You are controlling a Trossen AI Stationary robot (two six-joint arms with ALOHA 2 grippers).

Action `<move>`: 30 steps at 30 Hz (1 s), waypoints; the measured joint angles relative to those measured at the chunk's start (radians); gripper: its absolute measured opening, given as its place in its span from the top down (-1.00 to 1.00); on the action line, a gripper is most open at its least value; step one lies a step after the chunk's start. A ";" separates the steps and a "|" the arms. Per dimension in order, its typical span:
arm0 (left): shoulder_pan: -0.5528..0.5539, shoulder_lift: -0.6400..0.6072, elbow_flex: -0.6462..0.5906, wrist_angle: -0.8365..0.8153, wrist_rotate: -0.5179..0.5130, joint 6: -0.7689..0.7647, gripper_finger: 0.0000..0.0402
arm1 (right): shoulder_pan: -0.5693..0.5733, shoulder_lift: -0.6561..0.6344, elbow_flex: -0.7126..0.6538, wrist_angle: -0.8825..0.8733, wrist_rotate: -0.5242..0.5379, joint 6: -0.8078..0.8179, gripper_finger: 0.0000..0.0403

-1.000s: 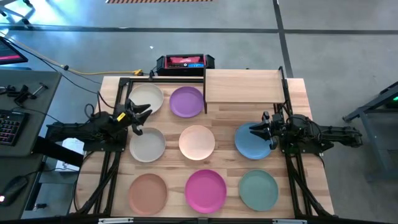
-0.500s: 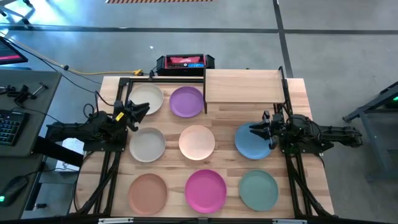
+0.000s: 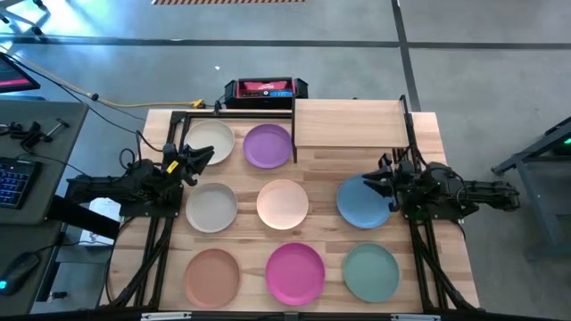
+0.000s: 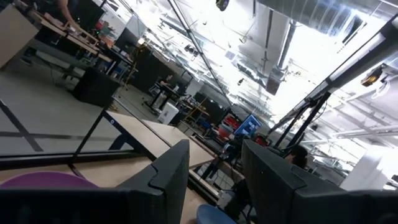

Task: Place and stack plates onto a shelf
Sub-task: Put the blue plate on the shelf

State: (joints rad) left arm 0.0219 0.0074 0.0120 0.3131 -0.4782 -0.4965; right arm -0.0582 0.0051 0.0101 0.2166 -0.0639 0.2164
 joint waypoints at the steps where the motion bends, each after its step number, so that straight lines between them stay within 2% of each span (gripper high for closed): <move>1: 0.000 0.000 0.000 0.000 -0.002 0.000 0.31 | 0.000 0.000 0.000 -0.001 0.012 -0.001 0.63; 11: 0.000 0.000 0.000 0.000 -0.034 0.000 0.31 | 0.000 0.000 0.001 -0.003 0.044 -0.057 0.63; 21: 0.000 0.000 0.000 -0.001 -0.034 0.000 0.31 | 0.000 0.000 0.002 -0.039 0.081 0.055 0.61; 25: 0.000 0.000 0.000 -0.001 -0.038 0.000 0.31 | 0.000 0.000 0.002 -0.040 0.098 0.088 0.53; 30: 0.000 0.000 0.000 -0.001 -0.044 0.000 0.31 | 0.000 0.000 0.003 -0.035 0.098 0.121 0.35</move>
State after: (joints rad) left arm 0.0219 0.0074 0.0124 0.3122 -0.5224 -0.4969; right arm -0.0583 0.0052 0.0130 0.1812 0.0345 0.3373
